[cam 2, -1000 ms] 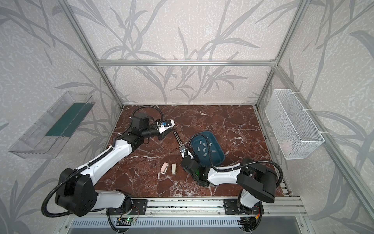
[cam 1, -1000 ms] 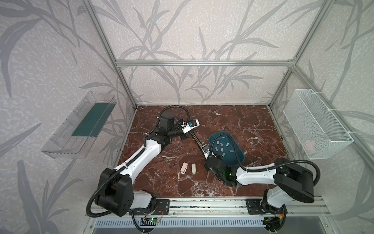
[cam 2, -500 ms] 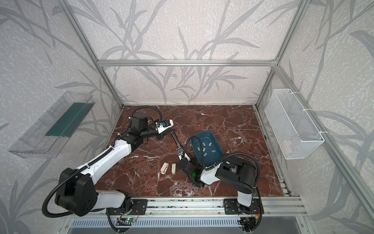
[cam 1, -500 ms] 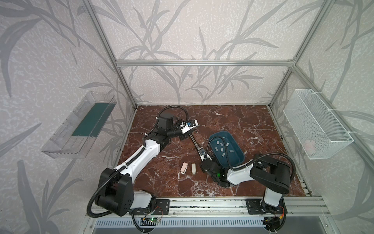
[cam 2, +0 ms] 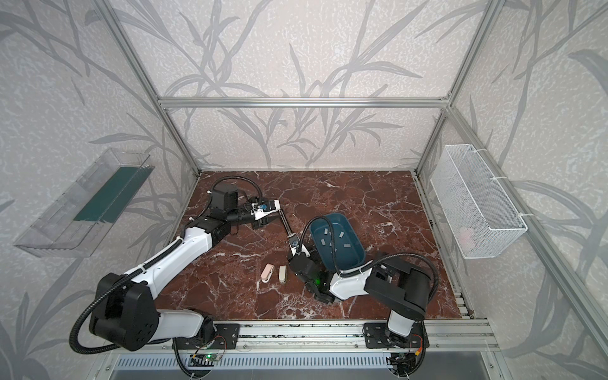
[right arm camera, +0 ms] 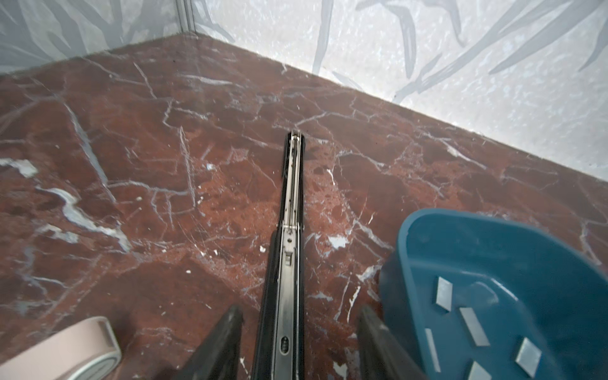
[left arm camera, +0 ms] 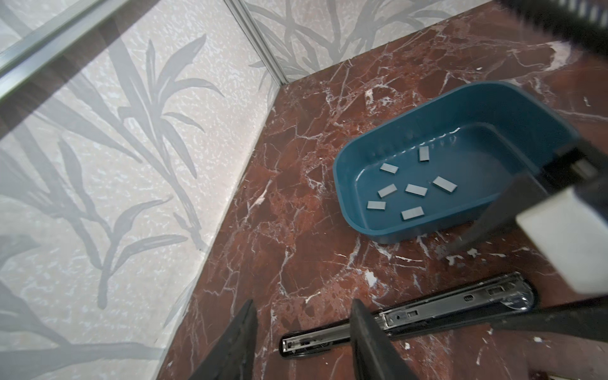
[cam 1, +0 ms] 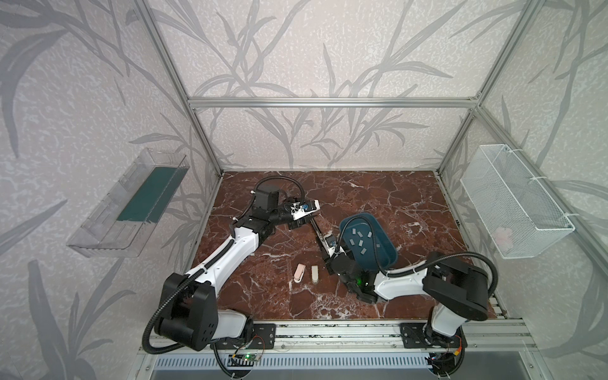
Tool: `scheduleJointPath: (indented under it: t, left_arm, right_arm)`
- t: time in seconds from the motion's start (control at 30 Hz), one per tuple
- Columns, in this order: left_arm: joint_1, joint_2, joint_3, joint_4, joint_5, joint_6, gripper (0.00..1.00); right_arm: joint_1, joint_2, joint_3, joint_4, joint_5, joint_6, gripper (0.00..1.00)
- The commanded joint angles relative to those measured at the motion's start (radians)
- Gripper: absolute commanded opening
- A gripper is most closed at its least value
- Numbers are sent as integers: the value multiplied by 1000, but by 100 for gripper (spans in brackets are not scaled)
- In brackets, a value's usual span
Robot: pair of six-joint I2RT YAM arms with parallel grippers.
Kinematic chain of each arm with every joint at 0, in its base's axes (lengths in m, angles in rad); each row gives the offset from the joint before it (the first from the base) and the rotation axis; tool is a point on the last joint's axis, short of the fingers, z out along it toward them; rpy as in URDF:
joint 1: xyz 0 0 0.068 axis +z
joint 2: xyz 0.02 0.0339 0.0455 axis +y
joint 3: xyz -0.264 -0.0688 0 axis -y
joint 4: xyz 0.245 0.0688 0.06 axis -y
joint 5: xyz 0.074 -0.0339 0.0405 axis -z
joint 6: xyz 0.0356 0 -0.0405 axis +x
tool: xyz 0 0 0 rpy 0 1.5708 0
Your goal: Load the staples into the stapler
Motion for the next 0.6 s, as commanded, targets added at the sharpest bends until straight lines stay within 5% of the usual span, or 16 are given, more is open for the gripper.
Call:
scheduleJointPath:
  t: [0.0, 0.13, 0.23, 0.37, 0.57]
  left_arm:
    - [0, 20, 26, -186, 83, 261, 53]
    - [-23, 79, 215, -526, 1, 426, 54]
    - [-69, 97, 284, -749, -121, 617, 54]
    - [-134, 29, 180, -764, -296, 798, 61]
    - [-332, 16, 126, -875, -521, 926, 55]
  right_arm:
    - [0, -170, -10, -85, -4, -39, 61]
    - [-91, -335, -31, -228, -94, -1, 67]
    - [-261, -428, -57, -339, -225, 113, 69]
    - [-422, -520, -118, -344, -341, 185, 70]
    - [-443, -596, -144, -327, -360, 132, 73]
